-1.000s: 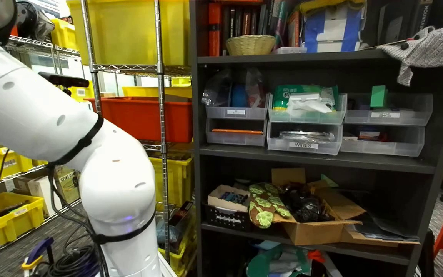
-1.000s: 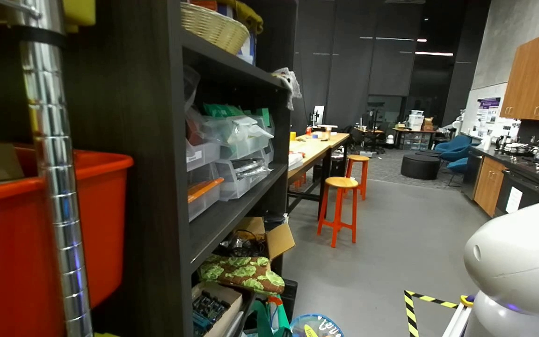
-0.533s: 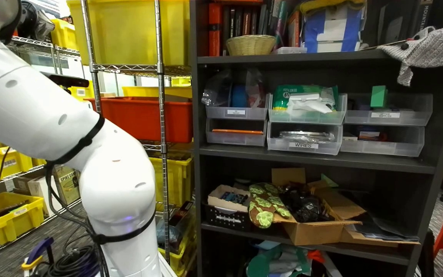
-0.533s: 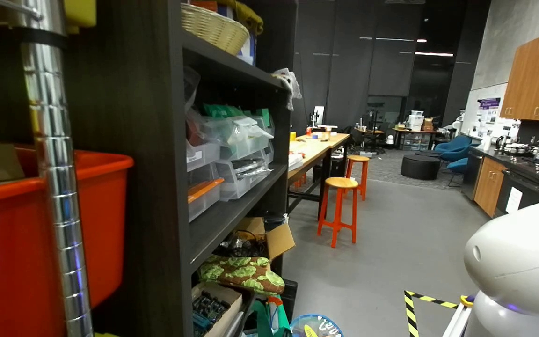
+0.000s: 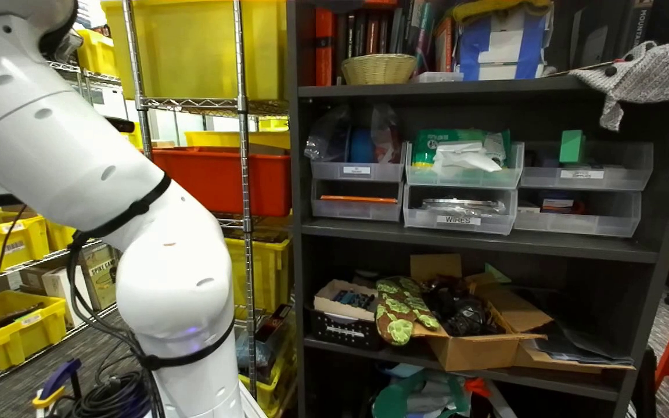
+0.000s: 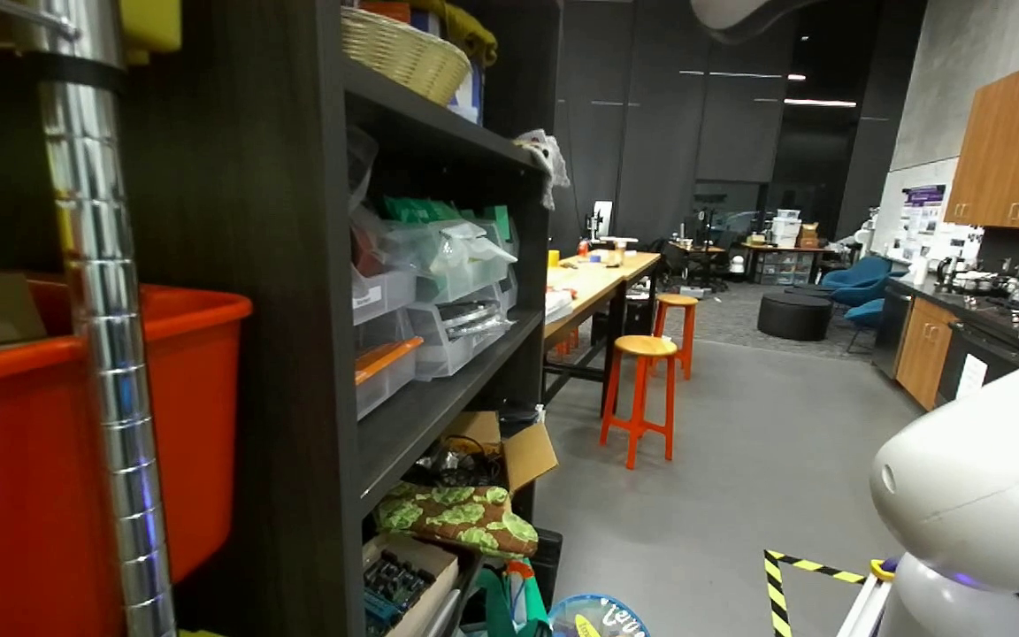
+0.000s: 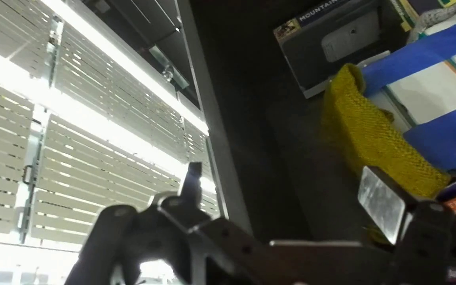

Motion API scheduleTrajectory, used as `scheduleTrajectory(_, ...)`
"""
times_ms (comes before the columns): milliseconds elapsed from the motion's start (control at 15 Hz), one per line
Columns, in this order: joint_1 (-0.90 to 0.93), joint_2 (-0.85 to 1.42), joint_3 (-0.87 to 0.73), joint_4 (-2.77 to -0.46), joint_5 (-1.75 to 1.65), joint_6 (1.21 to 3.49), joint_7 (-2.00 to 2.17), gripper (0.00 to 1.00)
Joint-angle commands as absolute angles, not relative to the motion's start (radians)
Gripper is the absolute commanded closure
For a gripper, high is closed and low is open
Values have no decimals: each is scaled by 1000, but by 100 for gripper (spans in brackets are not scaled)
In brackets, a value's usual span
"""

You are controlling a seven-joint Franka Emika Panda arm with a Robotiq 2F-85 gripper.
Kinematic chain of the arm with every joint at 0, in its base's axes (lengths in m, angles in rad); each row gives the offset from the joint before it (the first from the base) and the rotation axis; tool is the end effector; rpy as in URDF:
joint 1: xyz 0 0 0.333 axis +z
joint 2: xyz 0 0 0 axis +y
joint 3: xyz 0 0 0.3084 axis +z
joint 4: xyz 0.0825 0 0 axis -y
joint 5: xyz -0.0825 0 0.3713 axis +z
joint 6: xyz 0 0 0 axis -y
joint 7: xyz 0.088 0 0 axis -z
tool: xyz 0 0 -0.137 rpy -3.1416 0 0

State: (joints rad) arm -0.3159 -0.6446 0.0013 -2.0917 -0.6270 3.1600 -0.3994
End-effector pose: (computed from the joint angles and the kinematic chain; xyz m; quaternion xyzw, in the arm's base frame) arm 0.3629 -0.0619 0.8462 0.6138 0.2327 0.5931 0.4662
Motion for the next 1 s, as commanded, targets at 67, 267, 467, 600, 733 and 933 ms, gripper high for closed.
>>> scheduleTrajectory(67, 19, -495, -155, -2065, -536, 3173, -643, 0)
scheduleTrajectory(267, 254, -474, -271, -2078, -406, 3155, -831, 0)
scheduleTrajectory(467, 418, -485, -400, -2050, -400, 3166, -930, 0)
scheduleTrajectory(600, 373, -467, -355, -2069, -410, 3167, -871, 0)
scheduleTrajectory(733, 364, -466, -355, -2072, -410, 3167, -869, 0)
scheduleTrajectory(933, 363, -464, -345, -2075, -410, 3167, -866, 0)
